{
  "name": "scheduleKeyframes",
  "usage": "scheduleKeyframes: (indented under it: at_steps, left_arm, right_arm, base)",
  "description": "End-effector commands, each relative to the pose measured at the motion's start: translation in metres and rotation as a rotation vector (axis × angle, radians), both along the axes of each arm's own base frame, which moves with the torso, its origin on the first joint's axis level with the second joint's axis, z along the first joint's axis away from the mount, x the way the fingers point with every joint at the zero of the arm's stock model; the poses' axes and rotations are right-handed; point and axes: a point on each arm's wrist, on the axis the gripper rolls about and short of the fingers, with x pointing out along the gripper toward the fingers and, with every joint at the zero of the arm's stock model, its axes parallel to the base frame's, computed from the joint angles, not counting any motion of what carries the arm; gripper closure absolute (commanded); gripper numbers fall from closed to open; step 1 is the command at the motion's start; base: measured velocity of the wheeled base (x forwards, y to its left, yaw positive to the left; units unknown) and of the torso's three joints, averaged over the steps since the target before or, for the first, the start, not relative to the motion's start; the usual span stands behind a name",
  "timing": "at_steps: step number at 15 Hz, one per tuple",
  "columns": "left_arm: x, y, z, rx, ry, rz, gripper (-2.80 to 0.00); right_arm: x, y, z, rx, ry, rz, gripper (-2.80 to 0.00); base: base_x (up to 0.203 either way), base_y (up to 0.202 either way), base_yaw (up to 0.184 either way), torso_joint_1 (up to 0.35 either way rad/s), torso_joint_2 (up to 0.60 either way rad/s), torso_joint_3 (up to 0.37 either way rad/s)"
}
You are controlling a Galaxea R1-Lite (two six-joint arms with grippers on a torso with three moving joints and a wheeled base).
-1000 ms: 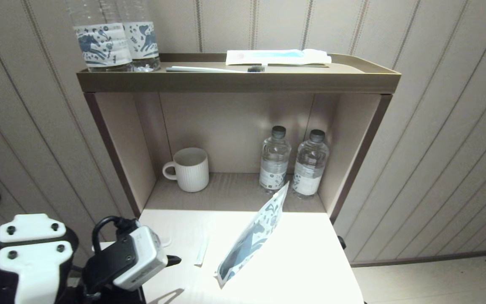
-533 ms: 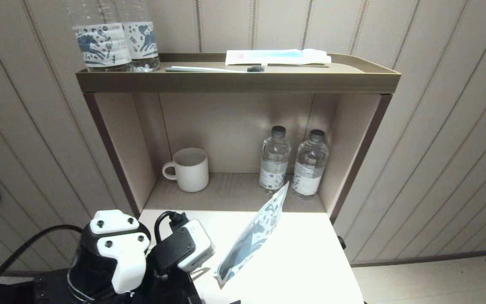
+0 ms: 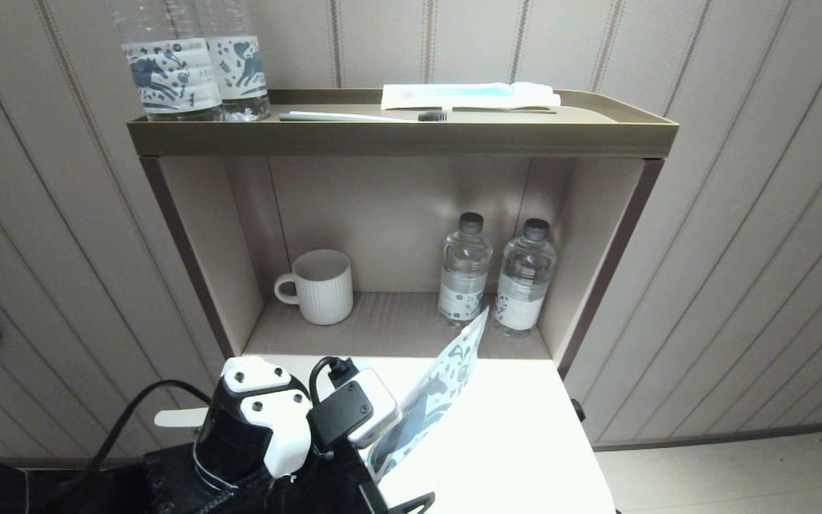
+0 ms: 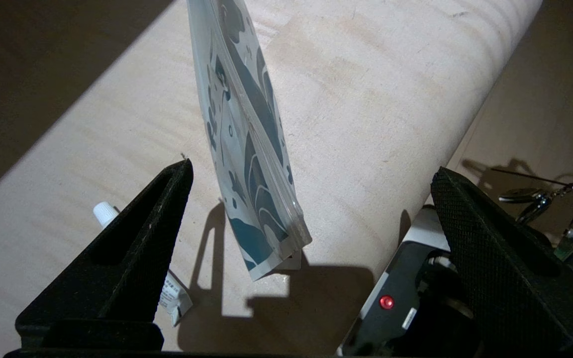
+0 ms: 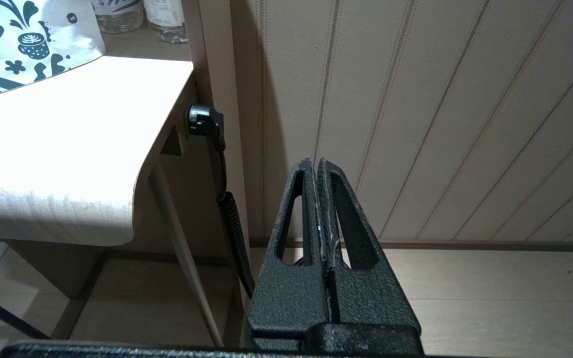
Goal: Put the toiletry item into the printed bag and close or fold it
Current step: Pick up the storage bag
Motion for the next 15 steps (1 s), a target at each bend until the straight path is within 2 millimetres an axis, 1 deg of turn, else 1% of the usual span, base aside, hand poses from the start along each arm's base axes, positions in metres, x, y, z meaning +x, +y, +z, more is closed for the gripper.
scheduleKeyframes:
  at_steps: [1, 4, 7, 8, 12, 15]
  left_arm:
    - [0.003, -0.004, -0.004, 0.006, 0.004, -0.002, -2.8]
    - [0.008, -0.011, -0.003, -0.002, -0.002, -0.002, -2.8]
    - [0.009, -0.012, -0.003, -0.006, -0.005, -0.002, -2.8]
    - [0.009, -0.012, -0.003, -0.004, -0.004, -0.002, 0.0]
    - [0.006, -0.013, -0.005, 0.005, -0.002, -0.025, 0.0]
    - [0.006, -0.018, -0.008, 0.007, -0.005, -0.032, 0.0]
  right_arm:
    - [0.0, 0.0, 0.0, 0.0, 0.001, 0.0, 0.0]
    - [0.0, 0.0, 0.0, 0.0, 0.0, 0.001, 0.0]
    - [0.0, 0.0, 0.0, 0.0, 0.001, 0.001, 0.0]
    - [0.0, 0.0, 0.0, 0.0, 0.0, 0.0, 0.0]
    - [0.0, 0.0, 0.0, 0.0, 0.0, 0.001, 0.0]
    - [0.0, 0.0, 0.0, 0.0, -0.001, 0.001, 0.0]
  base:
    - [0.0, 0.0, 0.0, 0.0, 0.0, 0.0]
    - [0.0, 0.0, 0.0, 0.0, 0.0, 0.0]
    - [0.0, 0.0, 0.0, 0.0, 0.0, 0.0]
    - [0.0, 0.0, 0.0, 0.0, 0.0, 0.0]
    - [0.0, 0.0, 0.0, 0.0, 0.0, 0.0]
    - [0.0, 0.0, 0.0, 0.0, 0.0, 0.0]
